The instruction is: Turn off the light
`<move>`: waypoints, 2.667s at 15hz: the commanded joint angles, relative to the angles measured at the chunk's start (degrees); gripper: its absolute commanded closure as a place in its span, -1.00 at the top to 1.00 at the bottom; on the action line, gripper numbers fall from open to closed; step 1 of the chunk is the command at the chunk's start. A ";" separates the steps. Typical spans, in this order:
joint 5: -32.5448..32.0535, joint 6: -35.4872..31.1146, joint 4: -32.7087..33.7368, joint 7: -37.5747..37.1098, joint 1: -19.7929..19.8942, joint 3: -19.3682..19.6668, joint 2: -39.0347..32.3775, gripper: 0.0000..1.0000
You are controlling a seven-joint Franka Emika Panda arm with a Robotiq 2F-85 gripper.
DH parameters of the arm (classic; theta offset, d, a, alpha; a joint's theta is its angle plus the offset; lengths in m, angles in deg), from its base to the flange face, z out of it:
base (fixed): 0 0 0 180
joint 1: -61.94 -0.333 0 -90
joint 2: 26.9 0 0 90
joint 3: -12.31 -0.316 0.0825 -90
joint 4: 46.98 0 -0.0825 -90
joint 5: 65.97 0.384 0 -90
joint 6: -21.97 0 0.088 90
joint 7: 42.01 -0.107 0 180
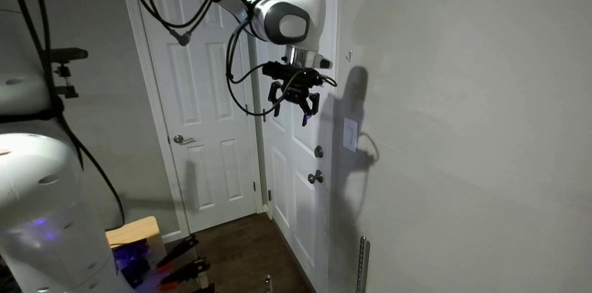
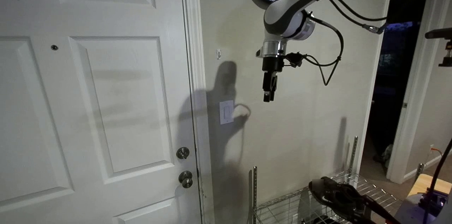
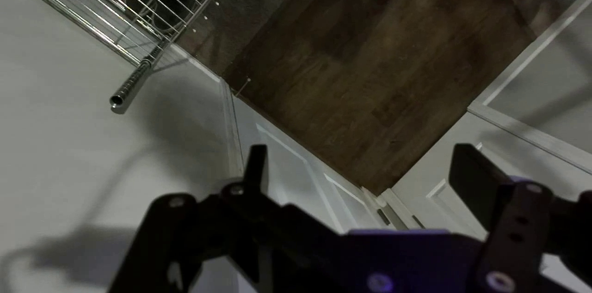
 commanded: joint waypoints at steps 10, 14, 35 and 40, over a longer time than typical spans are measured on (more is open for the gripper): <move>-7.37 -2.71 8.61 -26.68 1.49 -4.59 -10.59 1.00; -12.20 -5.36 7.86 -38.87 1.60 -3.46 -10.40 1.00; -10.53 -6.33 9.40 -38.14 2.47 -4.97 -13.13 0.05; -11.62 -10.23 12.85 -36.75 1.10 -7.14 -19.03 -0.59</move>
